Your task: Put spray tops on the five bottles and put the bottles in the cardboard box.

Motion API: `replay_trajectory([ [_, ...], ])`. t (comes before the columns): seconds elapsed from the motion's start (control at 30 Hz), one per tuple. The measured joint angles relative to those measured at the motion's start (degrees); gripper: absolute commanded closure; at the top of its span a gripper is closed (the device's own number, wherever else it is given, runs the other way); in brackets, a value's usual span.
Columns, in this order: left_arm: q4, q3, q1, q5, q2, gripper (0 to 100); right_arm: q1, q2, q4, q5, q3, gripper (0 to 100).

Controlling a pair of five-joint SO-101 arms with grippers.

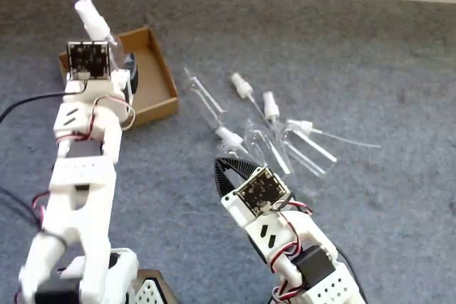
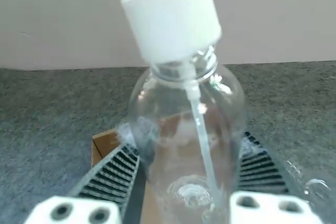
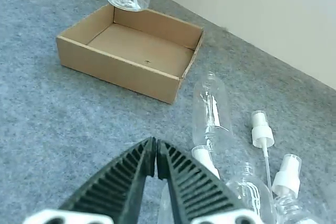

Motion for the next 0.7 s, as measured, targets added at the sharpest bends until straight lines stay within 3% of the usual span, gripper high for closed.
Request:
replay_trajectory([
  [0.17, -3.34, -8.53, 0.00, 0.00, 13.36, 93, 0.00, 0.00, 0.00, 0.00, 0.00, 99.1],
  [0.7, -3.69, -47.30, 0.00, 0.00, 58.37, 94, 0.00, 0.00, 0.00, 0.00, 0.00, 99.1],
])
